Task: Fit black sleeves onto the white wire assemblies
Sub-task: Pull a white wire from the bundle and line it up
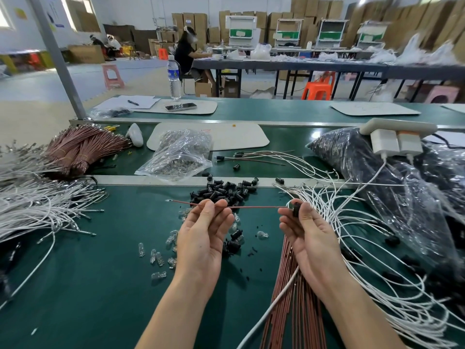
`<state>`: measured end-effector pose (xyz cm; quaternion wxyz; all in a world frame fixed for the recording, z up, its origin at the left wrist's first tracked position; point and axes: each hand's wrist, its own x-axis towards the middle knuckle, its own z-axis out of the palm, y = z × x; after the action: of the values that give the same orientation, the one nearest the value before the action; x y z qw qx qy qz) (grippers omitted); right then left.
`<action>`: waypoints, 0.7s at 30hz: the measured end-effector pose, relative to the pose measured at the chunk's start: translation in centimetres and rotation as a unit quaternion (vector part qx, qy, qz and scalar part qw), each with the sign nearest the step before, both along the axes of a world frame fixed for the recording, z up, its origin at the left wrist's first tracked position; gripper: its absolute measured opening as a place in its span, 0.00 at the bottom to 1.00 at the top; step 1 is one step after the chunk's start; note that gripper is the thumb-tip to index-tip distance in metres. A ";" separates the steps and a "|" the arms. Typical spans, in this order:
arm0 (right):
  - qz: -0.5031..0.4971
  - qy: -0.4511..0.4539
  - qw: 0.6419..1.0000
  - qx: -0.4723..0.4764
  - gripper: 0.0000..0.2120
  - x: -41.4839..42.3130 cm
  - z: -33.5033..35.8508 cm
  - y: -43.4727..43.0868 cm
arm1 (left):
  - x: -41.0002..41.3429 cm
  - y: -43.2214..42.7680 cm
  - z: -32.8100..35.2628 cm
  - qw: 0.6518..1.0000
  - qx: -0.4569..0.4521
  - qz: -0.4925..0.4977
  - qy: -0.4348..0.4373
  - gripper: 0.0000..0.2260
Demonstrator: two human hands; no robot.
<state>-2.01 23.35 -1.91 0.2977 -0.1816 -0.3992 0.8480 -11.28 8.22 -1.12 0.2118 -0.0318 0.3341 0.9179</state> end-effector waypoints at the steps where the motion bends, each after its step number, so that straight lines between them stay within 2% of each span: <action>1: 0.006 0.004 1.000 -0.005 0.14 0.0 0.1 0.0 | 0.0 0.0 0.0 1.000 0.001 -0.001 0.002 0.03; 21: 0.039 0.038 0.998 -0.012 0.11 -0.2 0.5 -0.6 | 0.1 0.3 -0.1 1.000 -0.009 -0.004 -0.002 0.02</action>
<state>-2.17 22.79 -1.46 0.2775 -0.1374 -0.3844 0.8697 -11.15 8.50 -1.18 0.2159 -0.0342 0.3421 0.9139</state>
